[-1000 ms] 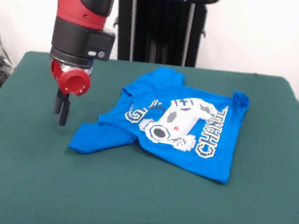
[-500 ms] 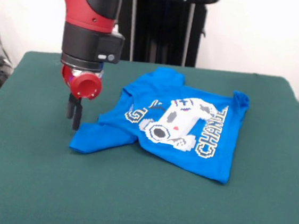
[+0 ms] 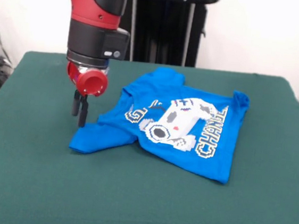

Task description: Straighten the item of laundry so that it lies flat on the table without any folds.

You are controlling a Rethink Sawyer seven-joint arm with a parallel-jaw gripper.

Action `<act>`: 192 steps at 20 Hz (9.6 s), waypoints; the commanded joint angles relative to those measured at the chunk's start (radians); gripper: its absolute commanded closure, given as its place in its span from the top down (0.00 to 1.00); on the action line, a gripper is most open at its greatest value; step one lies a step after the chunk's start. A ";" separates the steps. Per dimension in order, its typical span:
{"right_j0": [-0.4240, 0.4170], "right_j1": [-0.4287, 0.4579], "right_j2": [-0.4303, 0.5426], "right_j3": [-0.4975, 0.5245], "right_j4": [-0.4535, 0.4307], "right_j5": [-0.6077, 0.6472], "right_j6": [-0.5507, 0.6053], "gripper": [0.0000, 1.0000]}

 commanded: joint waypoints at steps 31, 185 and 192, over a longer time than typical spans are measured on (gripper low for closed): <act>0.067 0.099 0.136 0.045 0.065 -0.088 0.158 1.00; -0.163 0.116 0.336 0.095 -0.332 0.032 -0.003 1.00; -0.152 0.123 0.320 0.115 -0.323 0.053 -0.002 1.00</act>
